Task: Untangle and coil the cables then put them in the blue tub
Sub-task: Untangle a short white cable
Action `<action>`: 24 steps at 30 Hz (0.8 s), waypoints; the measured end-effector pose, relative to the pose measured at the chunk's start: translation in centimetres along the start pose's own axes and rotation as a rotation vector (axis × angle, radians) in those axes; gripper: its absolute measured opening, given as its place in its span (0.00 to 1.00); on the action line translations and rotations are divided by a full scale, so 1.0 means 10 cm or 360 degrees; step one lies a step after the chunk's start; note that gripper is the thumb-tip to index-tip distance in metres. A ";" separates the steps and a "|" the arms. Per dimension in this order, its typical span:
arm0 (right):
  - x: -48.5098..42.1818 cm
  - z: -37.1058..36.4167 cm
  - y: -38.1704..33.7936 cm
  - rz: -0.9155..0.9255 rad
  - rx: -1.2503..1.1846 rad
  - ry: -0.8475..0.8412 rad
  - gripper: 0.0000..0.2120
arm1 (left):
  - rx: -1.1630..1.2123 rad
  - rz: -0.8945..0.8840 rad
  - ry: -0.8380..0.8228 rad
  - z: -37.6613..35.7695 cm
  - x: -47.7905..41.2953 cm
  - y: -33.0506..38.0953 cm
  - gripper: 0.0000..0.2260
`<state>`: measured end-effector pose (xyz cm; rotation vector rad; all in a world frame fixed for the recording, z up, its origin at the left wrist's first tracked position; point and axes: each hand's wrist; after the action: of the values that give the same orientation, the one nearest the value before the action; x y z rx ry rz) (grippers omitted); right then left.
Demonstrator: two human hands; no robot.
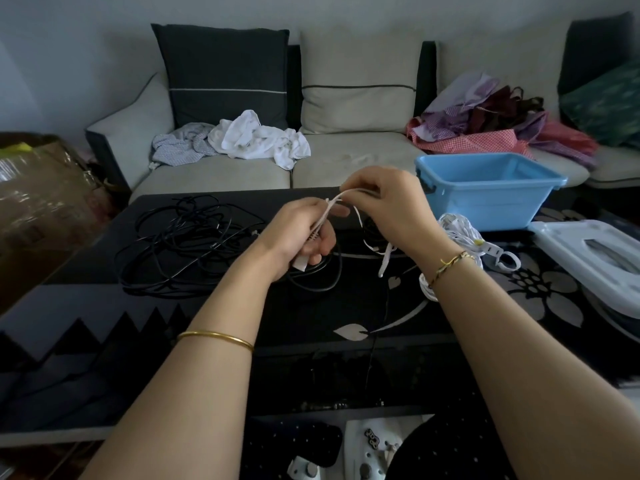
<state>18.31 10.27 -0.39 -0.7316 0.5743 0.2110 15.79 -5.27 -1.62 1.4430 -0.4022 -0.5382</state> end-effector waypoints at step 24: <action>0.17 -0.16 -0.22 -0.0455 -0.0394 -0.1480 0.11 | 0.1232 -0.0406 0.0767 0.15 -0.16 0.04 0.12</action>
<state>19.91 7.58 -1.06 -0.8492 -0.4470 0.3281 13.67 -5.60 -0.99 2.3229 -0.0221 -0.2113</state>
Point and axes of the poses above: each hand's wrist, its own x-axis away from the middle knuckle, its own z-axis out of the back of the hand, y = z × x, and after that the axes turned 5 degrees about -y, right-handed
